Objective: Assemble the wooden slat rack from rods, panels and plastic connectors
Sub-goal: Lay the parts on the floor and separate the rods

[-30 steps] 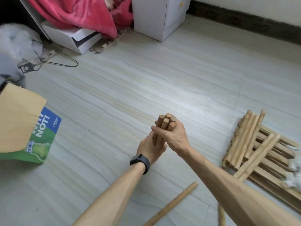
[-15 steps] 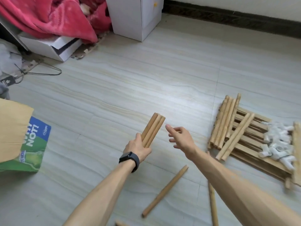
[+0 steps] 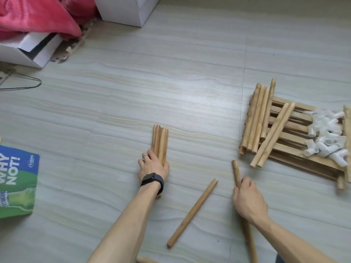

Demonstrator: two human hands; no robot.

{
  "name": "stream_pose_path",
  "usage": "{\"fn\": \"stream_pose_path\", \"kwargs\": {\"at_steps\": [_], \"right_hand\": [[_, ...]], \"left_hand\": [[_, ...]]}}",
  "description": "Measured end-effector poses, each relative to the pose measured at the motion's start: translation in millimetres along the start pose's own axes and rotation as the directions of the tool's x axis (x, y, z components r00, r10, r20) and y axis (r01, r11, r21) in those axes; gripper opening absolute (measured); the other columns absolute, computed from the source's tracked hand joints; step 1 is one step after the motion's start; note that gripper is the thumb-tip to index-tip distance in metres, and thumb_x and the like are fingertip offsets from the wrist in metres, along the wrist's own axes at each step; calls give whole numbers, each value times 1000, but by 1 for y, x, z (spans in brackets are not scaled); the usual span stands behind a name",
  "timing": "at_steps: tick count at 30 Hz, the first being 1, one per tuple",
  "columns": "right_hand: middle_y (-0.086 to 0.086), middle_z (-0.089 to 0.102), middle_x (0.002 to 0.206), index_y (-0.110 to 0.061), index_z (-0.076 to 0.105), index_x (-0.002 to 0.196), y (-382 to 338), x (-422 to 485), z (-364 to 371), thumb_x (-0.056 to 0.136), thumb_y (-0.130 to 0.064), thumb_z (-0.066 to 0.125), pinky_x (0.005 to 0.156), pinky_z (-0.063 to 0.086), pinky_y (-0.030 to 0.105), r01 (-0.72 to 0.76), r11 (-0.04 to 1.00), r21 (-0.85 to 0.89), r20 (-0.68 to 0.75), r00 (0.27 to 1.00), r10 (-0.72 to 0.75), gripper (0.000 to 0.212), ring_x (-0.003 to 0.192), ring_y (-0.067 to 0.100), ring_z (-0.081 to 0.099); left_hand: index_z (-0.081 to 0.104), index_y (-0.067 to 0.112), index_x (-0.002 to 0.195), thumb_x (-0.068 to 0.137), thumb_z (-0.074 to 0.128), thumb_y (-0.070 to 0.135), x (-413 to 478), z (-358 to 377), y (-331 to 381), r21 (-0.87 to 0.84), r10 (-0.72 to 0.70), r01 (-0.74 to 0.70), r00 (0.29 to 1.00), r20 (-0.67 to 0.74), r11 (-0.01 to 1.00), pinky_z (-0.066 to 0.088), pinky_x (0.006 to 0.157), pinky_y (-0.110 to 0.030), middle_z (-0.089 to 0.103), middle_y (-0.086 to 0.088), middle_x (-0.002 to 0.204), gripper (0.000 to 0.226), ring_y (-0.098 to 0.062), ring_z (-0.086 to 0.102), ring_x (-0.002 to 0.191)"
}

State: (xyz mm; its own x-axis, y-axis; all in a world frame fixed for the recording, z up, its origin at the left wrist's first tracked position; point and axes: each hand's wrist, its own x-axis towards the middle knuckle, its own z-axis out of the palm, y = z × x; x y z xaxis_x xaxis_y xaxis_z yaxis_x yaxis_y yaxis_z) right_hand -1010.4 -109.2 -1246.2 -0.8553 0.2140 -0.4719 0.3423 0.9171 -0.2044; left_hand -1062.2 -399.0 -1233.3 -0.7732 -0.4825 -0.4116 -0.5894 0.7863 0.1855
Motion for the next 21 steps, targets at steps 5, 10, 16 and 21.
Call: {"fn": "stream_pose_path", "kwargs": {"at_steps": [5,10,16,21], "right_hand": [[0,47,100,-23,42,104,-32,-4,-13,100,-33,45,67,39,39,171,970,172,-153,978,-145,11,85,34,55],[4,68,104,-14,56,117,-104,7,-23,100,-30,54,86,52,42,167,856,490,-8,982,-187,23,99,29,64],[5,68,98,-13,59,121,-166,30,-27,101,-22,59,56,63,35,-65,626,777,200,968,-148,22,83,19,72],[4,72,91,-17,61,112,-186,41,-23,97,-25,60,68,65,42,-57,644,763,205,966,-158,17,72,23,74]], "left_hand": [[17,14,154,91,56,48,-2,-9,-1,-18,17,-15,995,102,1000,44,96,-45,34,-12,146,81,-31,38,133],[10,27,157,89,56,37,-6,-9,-23,-117,85,-59,969,231,991,45,102,-43,36,-10,143,83,-33,47,127],[22,34,155,93,57,40,-11,1,-53,-232,164,-110,959,229,967,45,104,-39,36,-5,146,72,-27,50,127],[45,39,140,91,54,55,-22,-2,-61,-273,222,-203,974,40,940,46,100,-35,40,3,140,53,-17,46,128]]}}
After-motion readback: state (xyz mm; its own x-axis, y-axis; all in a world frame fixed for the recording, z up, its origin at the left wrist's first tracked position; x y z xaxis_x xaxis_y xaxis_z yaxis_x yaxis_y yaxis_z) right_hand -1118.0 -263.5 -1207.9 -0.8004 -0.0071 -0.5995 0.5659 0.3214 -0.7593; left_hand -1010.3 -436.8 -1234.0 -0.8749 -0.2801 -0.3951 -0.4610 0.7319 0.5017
